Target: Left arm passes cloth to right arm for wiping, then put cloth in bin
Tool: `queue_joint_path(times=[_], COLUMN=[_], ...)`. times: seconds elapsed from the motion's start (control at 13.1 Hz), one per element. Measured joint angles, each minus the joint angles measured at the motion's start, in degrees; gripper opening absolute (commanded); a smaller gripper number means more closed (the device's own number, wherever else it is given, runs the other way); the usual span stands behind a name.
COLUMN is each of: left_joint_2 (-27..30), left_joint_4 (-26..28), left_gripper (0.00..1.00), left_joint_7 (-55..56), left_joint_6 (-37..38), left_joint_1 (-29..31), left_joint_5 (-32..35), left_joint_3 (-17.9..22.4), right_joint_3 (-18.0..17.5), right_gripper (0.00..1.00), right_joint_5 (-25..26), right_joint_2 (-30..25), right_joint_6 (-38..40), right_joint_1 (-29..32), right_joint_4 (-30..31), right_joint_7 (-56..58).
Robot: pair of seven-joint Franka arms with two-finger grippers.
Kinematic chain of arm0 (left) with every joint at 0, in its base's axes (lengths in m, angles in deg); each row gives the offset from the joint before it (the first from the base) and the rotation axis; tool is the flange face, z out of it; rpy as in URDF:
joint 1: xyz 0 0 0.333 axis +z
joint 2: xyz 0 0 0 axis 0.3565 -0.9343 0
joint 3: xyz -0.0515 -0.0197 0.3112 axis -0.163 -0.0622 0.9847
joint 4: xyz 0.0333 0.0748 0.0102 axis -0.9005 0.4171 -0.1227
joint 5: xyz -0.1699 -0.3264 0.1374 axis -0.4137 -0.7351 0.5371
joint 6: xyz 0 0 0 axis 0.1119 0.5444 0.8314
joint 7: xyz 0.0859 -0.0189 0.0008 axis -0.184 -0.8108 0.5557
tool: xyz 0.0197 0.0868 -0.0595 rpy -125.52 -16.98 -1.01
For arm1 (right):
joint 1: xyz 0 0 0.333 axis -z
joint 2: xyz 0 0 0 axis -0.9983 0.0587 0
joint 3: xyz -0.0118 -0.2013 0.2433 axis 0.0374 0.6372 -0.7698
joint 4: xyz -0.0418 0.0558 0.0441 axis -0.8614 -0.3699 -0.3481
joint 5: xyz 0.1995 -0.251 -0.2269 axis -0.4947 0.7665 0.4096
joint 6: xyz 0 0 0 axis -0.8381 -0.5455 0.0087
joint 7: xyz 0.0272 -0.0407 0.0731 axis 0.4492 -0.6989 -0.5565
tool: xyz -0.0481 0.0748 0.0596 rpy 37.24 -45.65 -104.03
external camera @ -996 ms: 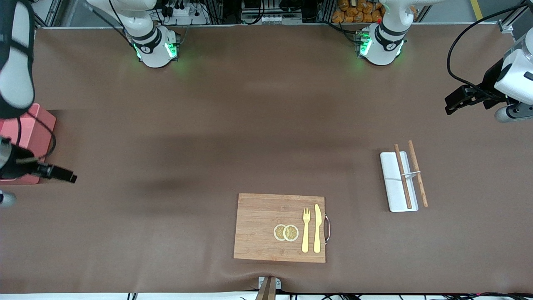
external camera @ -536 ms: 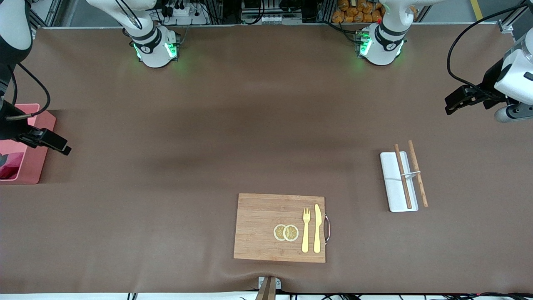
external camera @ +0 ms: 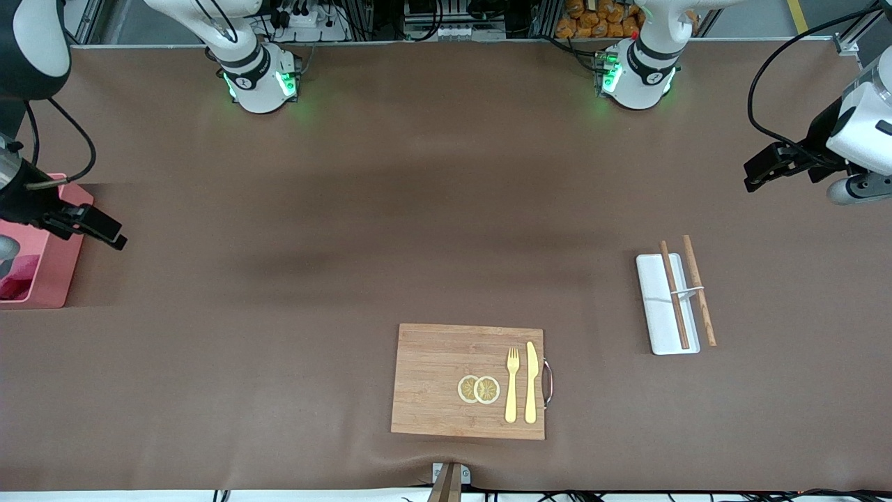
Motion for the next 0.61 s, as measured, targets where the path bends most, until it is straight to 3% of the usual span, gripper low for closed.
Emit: queue_joint_path(times=[0.61], left_joint_2=[0.0], left_joint_4=[-1.8], left_gripper=[1.00], left_joint_7=[0.0], left_joint_6=[1.2], left_joint_1=[0.0], left_joint_5=[0.0], left_joint_3=[-0.2], right_joint_3=[-0.6], right_gripper=[1.00], right_joint_5=[0.0], right_joint_2=[-3.3], right_joint_6=[-0.3], right_joint_1=[-0.9], right_joint_4=[2.9], right_joint_7=[0.0])
